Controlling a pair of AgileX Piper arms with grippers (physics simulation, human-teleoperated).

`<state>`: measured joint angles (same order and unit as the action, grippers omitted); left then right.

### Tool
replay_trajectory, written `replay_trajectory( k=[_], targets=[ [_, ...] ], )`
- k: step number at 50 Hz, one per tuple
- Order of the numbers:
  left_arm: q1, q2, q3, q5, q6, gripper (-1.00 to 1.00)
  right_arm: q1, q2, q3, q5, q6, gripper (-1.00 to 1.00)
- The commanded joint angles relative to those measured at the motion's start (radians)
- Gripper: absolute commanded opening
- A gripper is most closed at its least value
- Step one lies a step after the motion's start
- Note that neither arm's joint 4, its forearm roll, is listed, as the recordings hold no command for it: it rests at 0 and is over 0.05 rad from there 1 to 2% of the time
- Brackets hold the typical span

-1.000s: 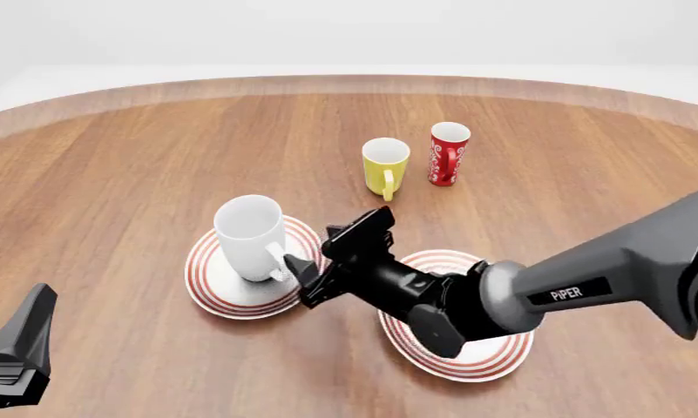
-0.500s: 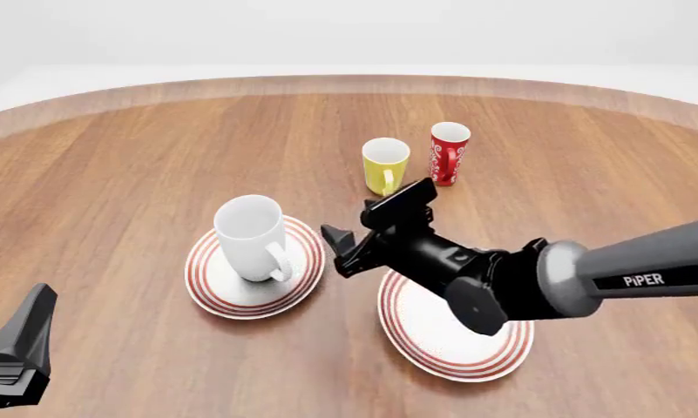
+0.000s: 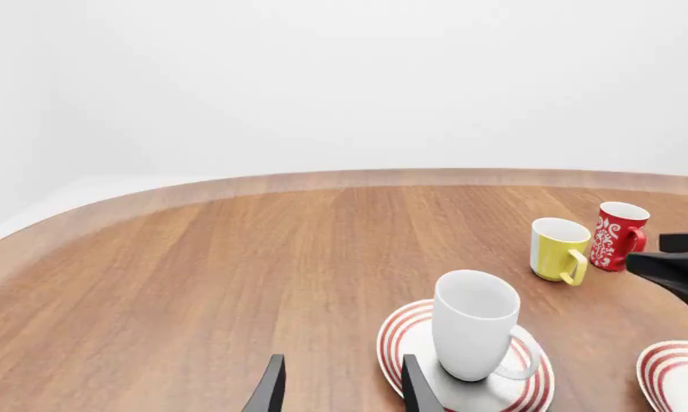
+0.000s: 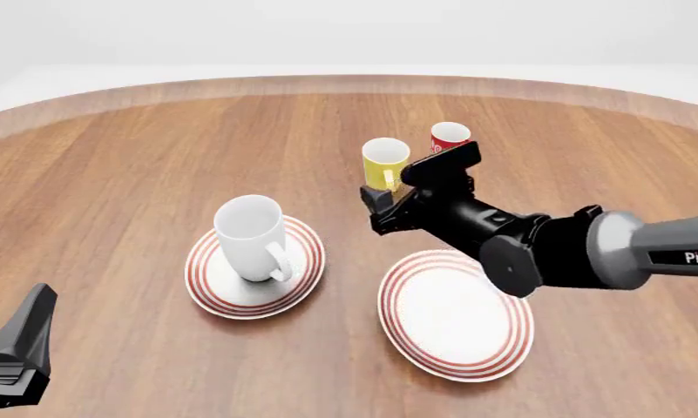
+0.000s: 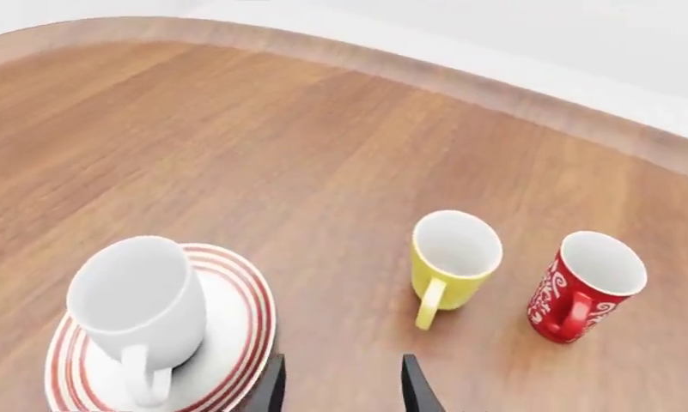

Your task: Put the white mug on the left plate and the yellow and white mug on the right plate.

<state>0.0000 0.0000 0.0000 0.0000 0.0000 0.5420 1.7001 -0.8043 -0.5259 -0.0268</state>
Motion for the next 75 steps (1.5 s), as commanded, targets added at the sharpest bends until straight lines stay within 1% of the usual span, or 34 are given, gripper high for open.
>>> replay_trajectory(
  k=[1,7,11,14,24,36,38,49,67,75],
  targets=[
    [0.000,0.000,0.000,0.000,0.000,1.00,-0.066,-0.020,-0.017,0.027,0.004,1.00],
    [0.000,0.000,0.000,0.000,0.000,1.00,-0.097,0.002,-0.038,0.026,0.006,1.00],
    [0.000,0.000,0.000,0.000,0.000,1.00,-0.108,0.018,-0.052,0.020,-0.003,1.00],
    [0.000,0.000,0.000,0.000,0.000,1.00,-0.128,0.042,-0.071,0.016,-0.001,1.00],
    [0.000,0.000,0.000,0.000,0.000,1.00,-0.149,0.109,-0.126,0.018,0.013,1.00],
    [0.000,0.000,0.000,0.000,0.000,1.00,-0.153,0.169,-0.188,0.029,0.020,1.00],
    [0.000,0.000,0.000,0.000,0.000,1.00,-0.154,0.179,-0.198,0.026,0.014,1.00],
    [0.000,0.000,0.000,0.000,0.000,1.00,-0.160,0.234,-0.254,0.032,0.028,1.00],
    [0.000,0.000,0.000,0.000,0.000,1.00,-0.145,0.315,-0.345,0.055,0.046,1.00],
    [0.000,0.000,0.000,0.000,0.000,1.00,-0.145,0.343,-0.370,0.063,0.052,1.00]
  ],
)
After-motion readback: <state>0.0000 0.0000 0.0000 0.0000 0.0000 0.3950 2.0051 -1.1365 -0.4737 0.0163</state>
